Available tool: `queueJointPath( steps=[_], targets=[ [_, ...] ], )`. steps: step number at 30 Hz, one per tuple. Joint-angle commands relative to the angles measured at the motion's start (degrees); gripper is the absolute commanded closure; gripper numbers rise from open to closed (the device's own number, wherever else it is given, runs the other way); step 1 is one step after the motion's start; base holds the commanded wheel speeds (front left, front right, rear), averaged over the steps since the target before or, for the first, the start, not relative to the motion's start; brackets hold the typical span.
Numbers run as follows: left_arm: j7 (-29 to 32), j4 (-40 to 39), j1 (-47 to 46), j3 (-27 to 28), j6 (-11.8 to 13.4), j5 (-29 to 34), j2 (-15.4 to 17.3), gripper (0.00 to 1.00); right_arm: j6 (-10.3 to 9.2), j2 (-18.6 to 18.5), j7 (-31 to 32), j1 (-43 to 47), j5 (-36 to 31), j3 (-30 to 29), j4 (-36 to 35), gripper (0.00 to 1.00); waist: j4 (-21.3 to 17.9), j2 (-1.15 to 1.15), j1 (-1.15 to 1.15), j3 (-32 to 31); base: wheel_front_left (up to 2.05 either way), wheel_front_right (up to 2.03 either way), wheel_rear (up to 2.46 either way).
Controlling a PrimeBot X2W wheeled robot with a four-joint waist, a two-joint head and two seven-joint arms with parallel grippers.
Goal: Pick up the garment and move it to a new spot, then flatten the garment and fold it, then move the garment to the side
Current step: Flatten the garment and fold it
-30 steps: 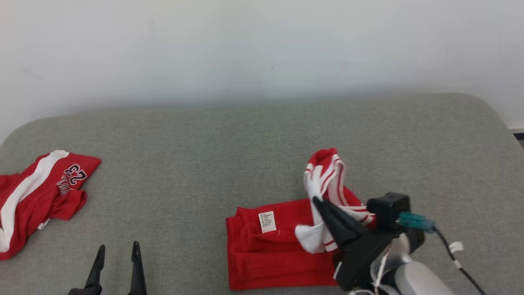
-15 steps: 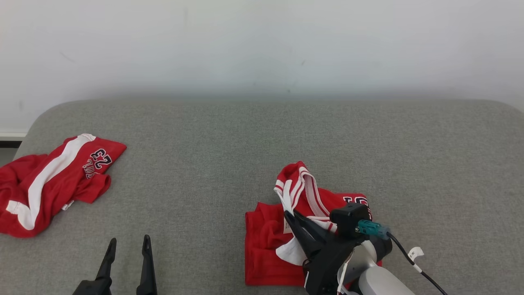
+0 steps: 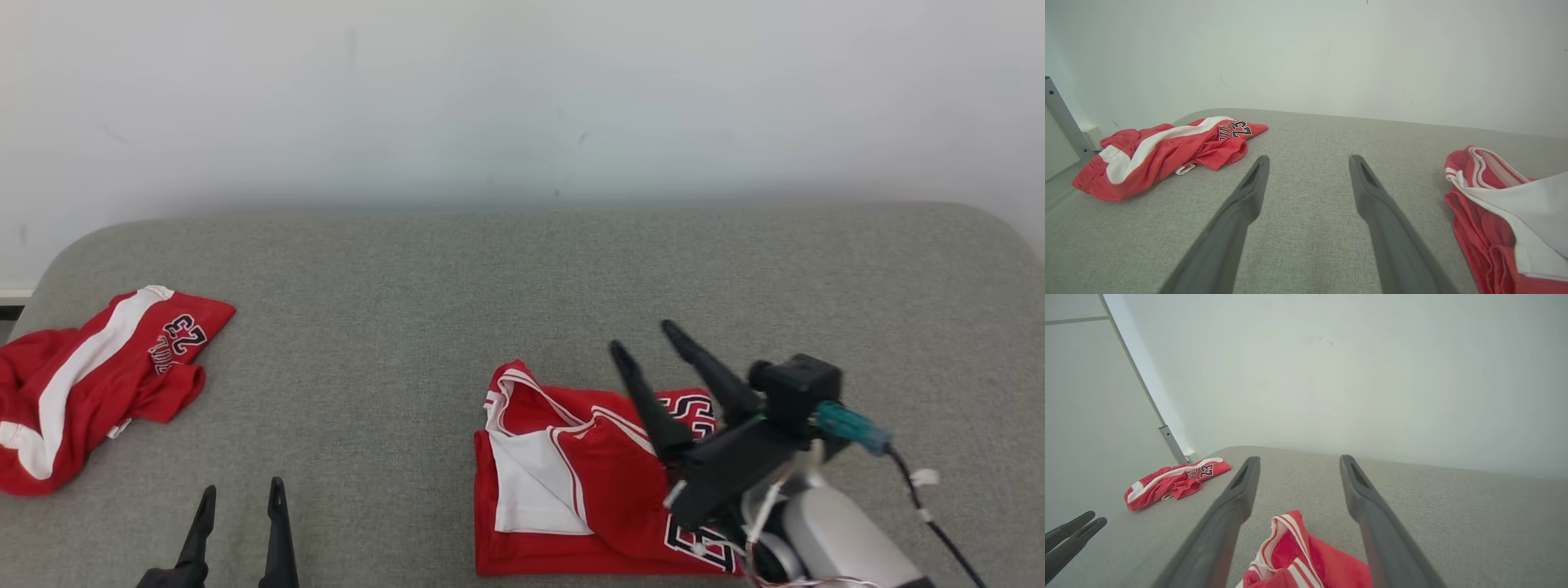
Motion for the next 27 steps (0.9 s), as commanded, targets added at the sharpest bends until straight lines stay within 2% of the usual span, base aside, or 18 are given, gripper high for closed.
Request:
queueJointPath(
  steps=[1, 7, 13, 27],
  targets=[
    [-0.18, -0.15, 0.53, 0.23, -0.08, 0.08, -0.1, 0.0, -0.15, -0.68, 0.42, 1.51, -0.3, -0.73, -0.85, 0.0, -0.23, 0.0, 0.0, -0.11, 0.0, 0.0, 0.0],
    [-0.18, -0.42, 1.13, 0.85, 0.11, 0.38, -0.11, 0.0, -0.15, -2.49, 2.44, 7.76, -0.08, -5.45, -5.73, 0.0, -0.58, 0.0, 0.0, -0.15, 0.0, 0.0, 0.0],
    [-0.18, -0.68, 1.28, 1.84, -0.19, 0.71, -0.09, 0.0, -0.15, -0.94, 3.78, 12.4, -0.63, -4.98, -8.07, 0.0, -0.74, 0.0, 0.0, 0.01, 0.0, 0.0, 0.0],
    [-0.18, -0.07, -0.19, -0.28, -0.02, 0.03, -0.09, 0.0, -0.15, 2.14, 3.56, 7.92, -1.33, -2.23, -0.46, 0.0, 2.21, 0.0, 0.0, 0.68, 0.0, 0.0, 0.0]
  ],
)
